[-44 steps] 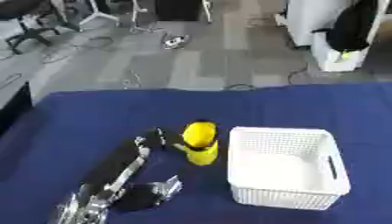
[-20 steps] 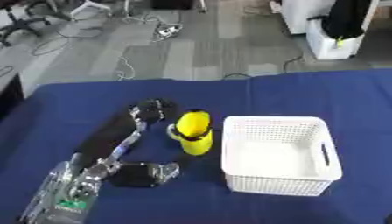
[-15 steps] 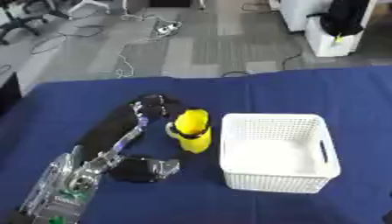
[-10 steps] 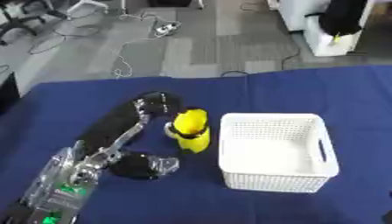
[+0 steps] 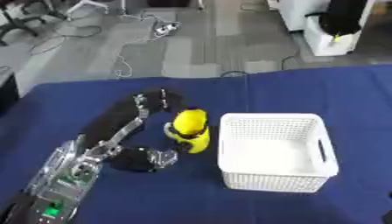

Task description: Pick up objects on the table and place them in the box.

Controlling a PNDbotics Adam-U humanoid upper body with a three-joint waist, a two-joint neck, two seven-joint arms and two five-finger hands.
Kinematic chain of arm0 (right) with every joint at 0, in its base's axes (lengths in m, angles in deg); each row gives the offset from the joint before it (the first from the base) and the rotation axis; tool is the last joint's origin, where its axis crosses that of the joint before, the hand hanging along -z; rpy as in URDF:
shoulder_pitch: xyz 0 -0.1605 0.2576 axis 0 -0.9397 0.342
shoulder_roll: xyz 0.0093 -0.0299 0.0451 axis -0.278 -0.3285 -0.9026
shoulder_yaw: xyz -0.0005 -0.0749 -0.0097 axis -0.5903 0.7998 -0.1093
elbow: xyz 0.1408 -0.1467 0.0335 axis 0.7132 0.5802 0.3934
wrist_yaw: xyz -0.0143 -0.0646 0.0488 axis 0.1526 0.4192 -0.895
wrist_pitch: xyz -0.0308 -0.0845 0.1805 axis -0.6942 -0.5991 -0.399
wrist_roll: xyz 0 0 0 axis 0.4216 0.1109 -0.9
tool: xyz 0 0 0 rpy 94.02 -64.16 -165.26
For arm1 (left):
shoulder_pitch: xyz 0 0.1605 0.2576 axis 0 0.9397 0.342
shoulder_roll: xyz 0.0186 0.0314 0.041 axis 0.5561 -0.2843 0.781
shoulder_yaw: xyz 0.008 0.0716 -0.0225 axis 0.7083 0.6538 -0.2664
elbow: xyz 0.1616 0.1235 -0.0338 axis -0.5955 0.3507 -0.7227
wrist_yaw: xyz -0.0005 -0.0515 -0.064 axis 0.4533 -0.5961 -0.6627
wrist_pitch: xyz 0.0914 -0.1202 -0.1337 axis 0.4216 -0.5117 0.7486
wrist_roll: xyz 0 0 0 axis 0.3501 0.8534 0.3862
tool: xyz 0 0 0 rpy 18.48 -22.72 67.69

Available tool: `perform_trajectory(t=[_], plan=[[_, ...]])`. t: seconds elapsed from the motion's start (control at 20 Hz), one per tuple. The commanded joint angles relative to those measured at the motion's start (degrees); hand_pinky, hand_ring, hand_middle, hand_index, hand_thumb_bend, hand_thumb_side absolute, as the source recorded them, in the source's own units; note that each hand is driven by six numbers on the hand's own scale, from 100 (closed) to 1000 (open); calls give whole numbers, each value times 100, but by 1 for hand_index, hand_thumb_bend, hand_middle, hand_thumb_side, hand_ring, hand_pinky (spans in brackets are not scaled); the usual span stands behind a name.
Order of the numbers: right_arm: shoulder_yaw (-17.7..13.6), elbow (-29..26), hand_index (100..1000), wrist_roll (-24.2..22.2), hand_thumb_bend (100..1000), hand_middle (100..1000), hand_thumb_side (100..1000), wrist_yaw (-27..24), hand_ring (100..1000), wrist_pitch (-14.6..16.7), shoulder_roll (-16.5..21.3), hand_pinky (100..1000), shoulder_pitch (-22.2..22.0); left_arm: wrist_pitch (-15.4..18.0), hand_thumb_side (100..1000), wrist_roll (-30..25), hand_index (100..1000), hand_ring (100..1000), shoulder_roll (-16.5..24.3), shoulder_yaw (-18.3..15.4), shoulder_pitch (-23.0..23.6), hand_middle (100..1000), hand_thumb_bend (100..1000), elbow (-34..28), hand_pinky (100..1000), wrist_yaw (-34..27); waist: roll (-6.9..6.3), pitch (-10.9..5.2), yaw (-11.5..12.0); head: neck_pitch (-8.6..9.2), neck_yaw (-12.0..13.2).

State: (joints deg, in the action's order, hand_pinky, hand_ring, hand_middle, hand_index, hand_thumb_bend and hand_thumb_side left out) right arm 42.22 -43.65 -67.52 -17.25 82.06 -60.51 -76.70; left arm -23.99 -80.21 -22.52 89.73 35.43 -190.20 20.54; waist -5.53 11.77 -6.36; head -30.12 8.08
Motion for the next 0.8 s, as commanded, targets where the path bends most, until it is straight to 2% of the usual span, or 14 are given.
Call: perform_trajectory(t=[0.05,0.8], plan=[[11,-100,1000,-418,901,804,518,6,654,394,75,524,37,3,796,65,818,664,189,-16,-91,789,376,57,894,-146,13,-94,-15,51,30],[27,-100,1000,-418,902,804,518,25,654,423,80,524,44,126,812,197,818,651,309,14,-200,784,366,492,892,-346,24,-72,-46,52,41]])
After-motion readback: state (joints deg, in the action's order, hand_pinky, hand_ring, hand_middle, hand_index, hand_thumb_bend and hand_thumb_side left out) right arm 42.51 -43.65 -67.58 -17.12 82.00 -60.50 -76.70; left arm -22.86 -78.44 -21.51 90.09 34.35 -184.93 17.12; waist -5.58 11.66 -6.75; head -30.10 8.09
